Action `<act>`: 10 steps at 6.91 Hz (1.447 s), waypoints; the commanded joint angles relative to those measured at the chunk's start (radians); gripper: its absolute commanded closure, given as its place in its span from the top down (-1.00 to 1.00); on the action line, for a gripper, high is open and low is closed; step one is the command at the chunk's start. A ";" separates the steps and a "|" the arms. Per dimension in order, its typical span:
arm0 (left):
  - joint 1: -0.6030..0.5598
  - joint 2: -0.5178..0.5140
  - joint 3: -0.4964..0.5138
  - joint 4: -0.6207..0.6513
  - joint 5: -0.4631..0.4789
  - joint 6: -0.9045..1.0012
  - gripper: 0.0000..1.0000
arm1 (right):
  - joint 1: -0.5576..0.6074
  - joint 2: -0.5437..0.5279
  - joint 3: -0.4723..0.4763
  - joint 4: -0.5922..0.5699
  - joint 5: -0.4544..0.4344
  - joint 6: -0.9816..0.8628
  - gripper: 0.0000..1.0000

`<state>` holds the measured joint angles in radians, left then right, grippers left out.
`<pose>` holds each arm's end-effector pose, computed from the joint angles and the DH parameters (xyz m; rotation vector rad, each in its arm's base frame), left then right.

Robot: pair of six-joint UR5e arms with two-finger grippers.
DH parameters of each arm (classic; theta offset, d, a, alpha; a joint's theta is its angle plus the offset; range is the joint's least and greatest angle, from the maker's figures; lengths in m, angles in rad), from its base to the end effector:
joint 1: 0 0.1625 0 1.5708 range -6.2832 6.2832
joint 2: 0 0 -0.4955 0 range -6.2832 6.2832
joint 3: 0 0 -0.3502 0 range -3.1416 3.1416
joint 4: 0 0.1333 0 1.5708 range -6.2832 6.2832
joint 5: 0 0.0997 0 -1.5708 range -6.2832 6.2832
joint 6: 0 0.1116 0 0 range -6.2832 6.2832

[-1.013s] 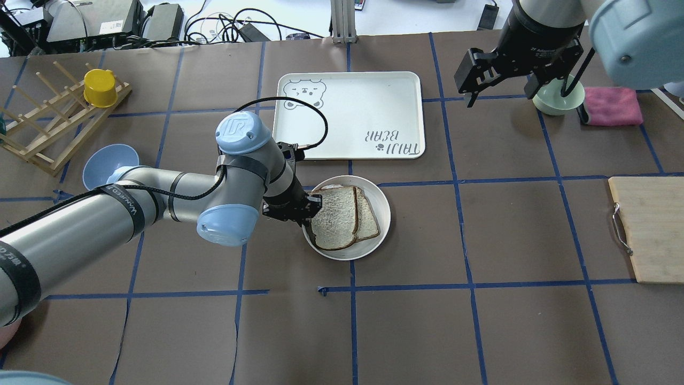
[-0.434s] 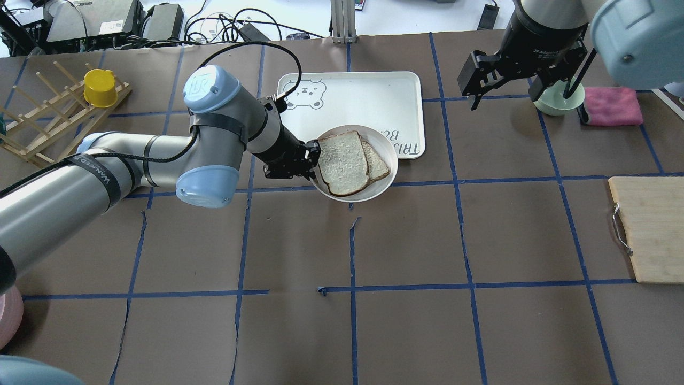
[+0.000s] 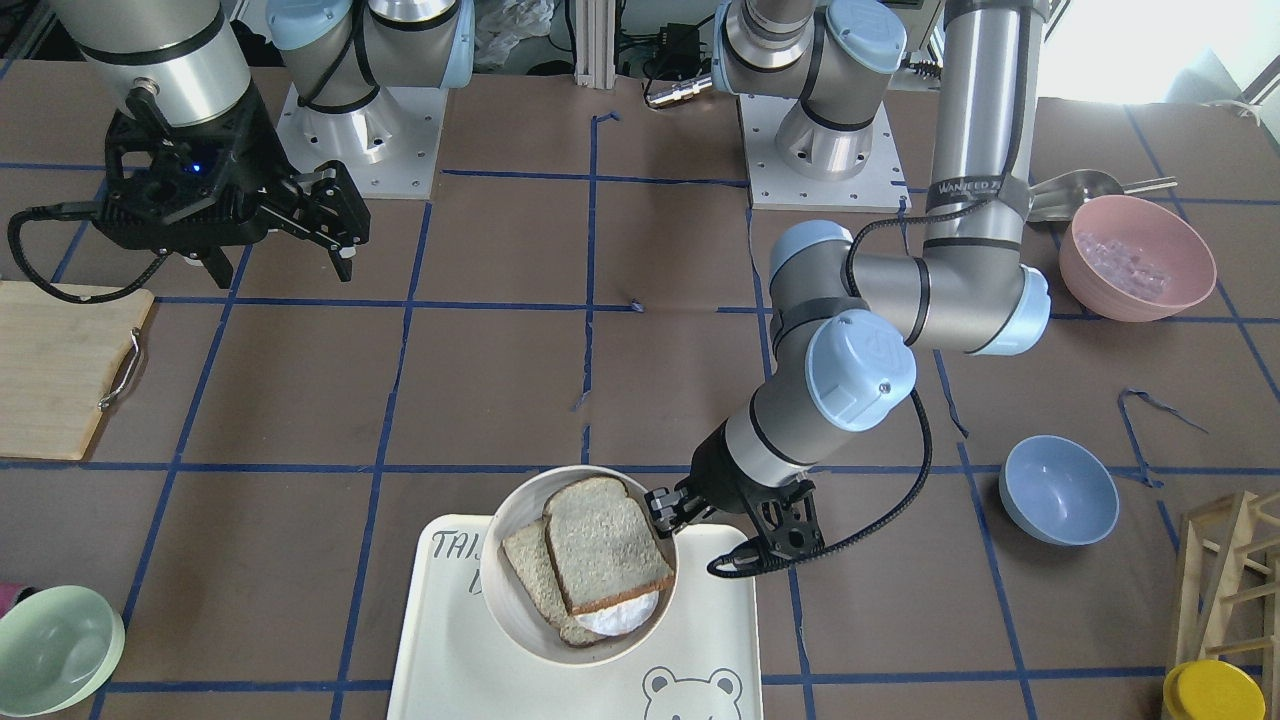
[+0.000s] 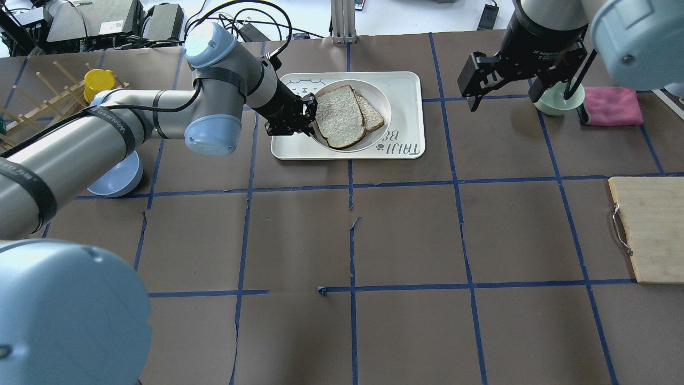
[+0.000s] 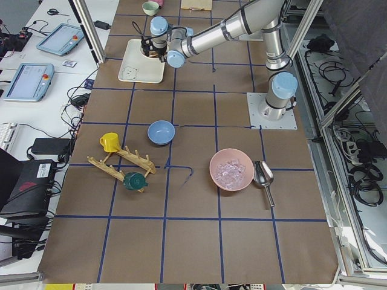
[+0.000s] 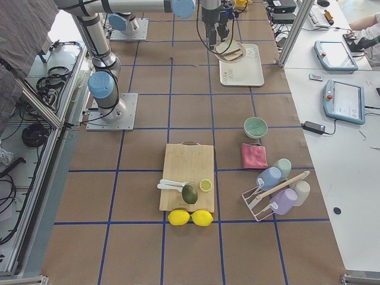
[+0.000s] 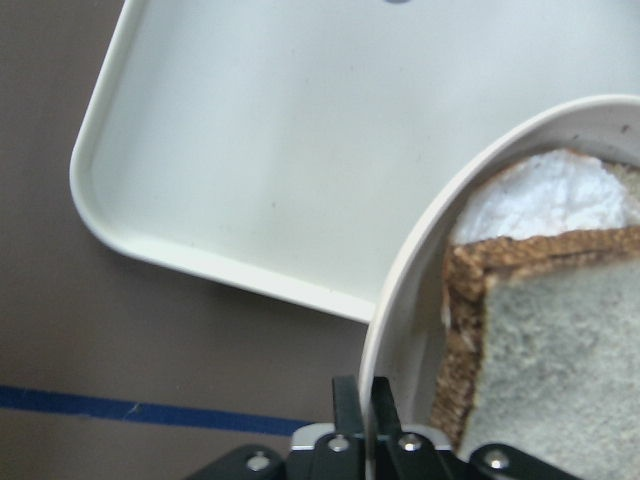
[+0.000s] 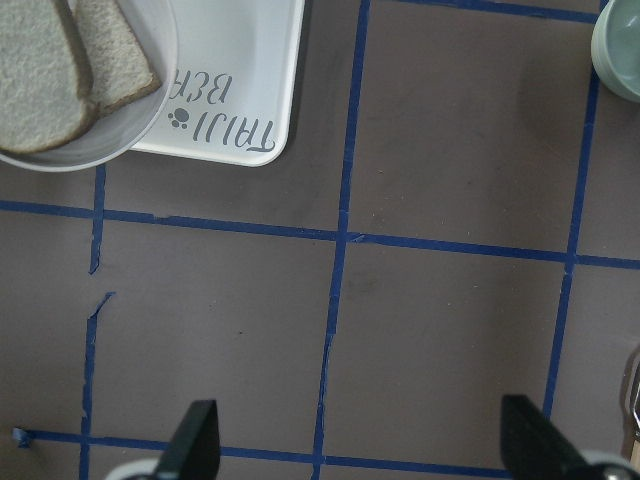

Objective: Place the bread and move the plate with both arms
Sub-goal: 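Grip the plate rim with the left gripper and slide it onto the tray, then open the left gripper and lift it off the plate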

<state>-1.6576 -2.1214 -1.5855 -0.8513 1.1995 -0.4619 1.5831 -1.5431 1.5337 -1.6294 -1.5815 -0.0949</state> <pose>-0.2312 -0.6519 0.3097 0.4723 -2.7019 0.0644 0.1379 -0.4693 0.5565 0.1669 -3.1219 0.1056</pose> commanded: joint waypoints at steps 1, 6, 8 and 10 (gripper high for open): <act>0.004 -0.136 0.143 0.000 0.006 0.014 -1.00 | 0.002 0.000 0.000 0.000 0.002 0.000 1.00; -0.001 -0.050 0.153 -0.177 0.166 0.060 1.00 | 0.000 -0.002 0.009 -0.003 0.002 0.000 1.00; -0.004 0.177 0.153 -0.511 0.198 0.116 1.00 | 0.000 -0.002 0.009 -0.003 0.003 0.000 1.00; -0.002 0.343 0.153 -0.760 0.294 0.176 1.00 | 0.000 -0.002 0.009 -0.001 0.003 0.000 1.00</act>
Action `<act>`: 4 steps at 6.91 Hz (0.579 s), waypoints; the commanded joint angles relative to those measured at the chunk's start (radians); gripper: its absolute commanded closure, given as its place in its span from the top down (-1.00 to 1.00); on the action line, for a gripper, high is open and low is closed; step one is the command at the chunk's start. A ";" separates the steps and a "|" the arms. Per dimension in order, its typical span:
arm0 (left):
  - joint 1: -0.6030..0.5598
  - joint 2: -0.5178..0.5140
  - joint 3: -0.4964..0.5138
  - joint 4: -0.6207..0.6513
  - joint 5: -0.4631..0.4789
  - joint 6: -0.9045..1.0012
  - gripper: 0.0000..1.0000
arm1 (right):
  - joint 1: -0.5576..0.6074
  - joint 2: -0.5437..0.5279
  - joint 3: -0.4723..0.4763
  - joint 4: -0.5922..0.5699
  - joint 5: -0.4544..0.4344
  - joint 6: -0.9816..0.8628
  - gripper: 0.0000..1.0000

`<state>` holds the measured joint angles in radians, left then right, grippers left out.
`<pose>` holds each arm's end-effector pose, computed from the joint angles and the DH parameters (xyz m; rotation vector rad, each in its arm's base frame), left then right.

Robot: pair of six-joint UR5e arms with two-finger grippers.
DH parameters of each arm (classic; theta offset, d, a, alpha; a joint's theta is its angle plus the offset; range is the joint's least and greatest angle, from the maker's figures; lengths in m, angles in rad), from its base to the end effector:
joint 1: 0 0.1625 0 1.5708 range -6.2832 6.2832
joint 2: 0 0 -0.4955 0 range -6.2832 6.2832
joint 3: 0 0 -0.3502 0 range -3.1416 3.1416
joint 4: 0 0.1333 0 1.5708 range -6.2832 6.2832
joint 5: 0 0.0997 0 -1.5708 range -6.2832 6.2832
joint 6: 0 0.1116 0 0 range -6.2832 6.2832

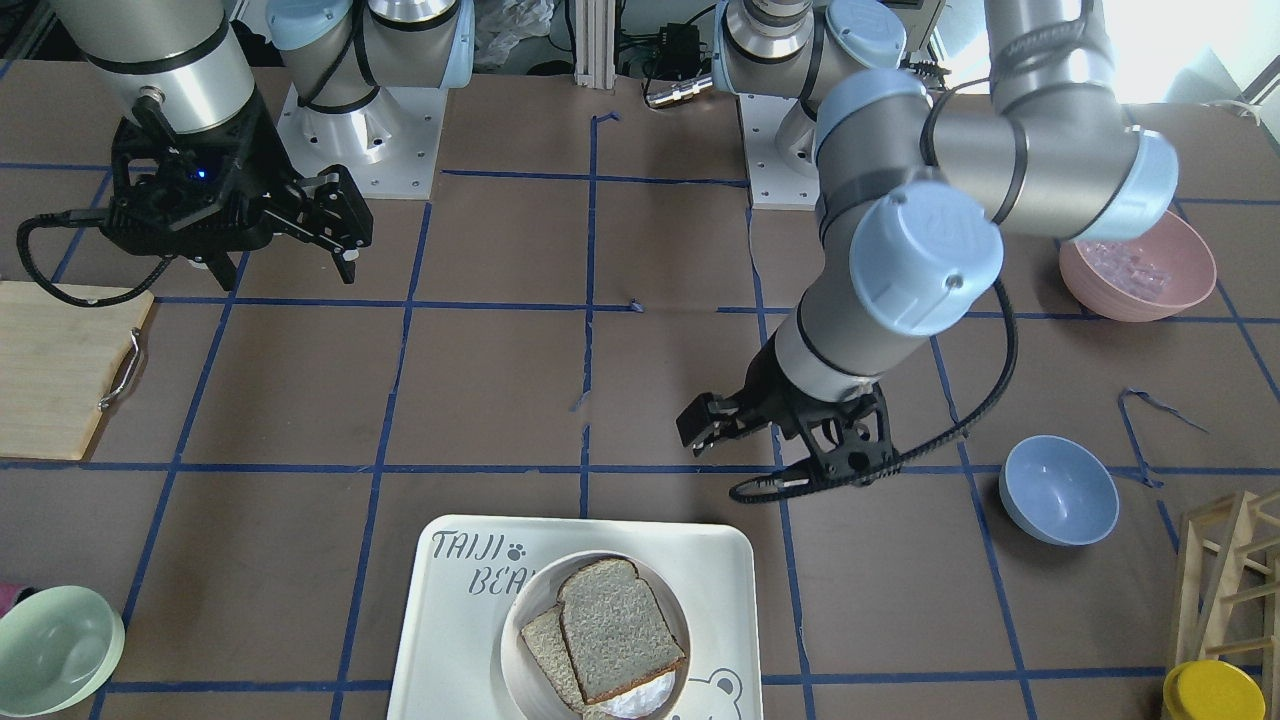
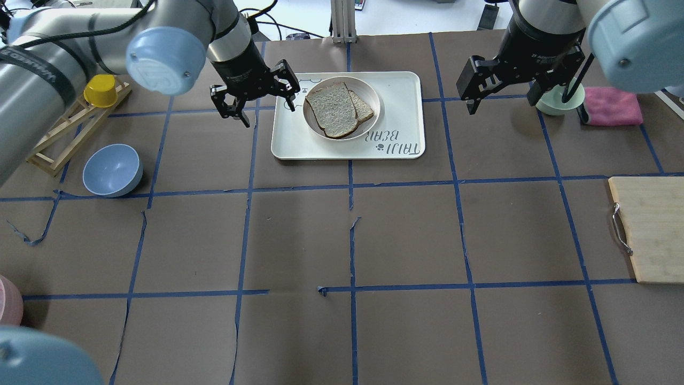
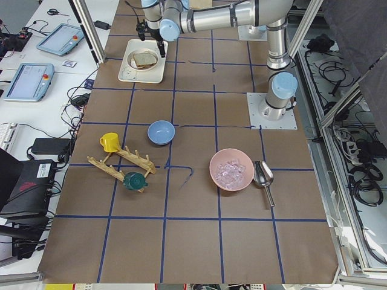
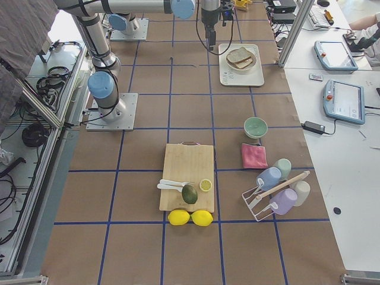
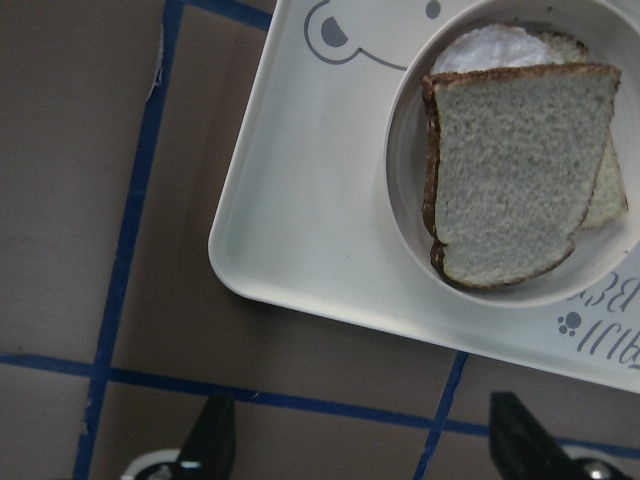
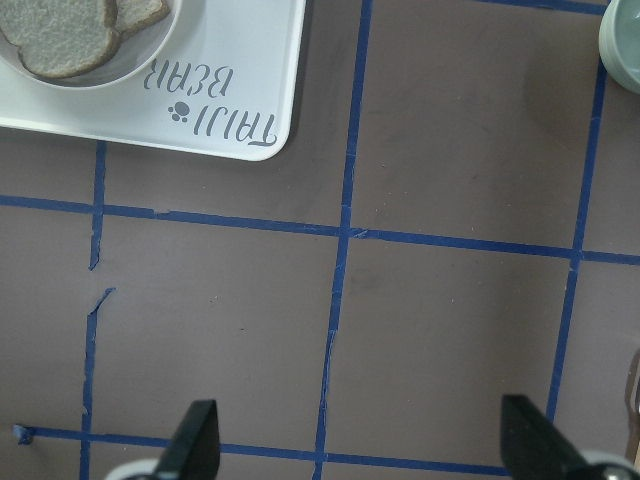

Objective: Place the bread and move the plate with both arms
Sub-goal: 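Open the left gripper and lift it off the plate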

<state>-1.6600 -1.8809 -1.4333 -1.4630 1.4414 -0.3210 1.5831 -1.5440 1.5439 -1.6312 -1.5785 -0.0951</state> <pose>-0.1995 -0.5730 0.4573 0.3561 -3.0041 -0.1359 0.1382 -0.4681 0.5525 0.1676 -3.1255 0.0941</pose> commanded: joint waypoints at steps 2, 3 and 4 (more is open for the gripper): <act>0.006 0.240 0.000 -0.253 0.091 0.162 0.97 | 0.000 -0.001 0.001 0.001 0.002 0.000 1.00; 0.009 0.279 -0.001 -0.275 0.134 0.198 0.96 | 0.000 0.001 0.001 -0.001 0.003 0.000 1.00; 0.015 0.281 -0.010 -0.254 0.134 0.204 0.96 | 0.002 0.001 0.001 -0.002 0.005 0.002 1.00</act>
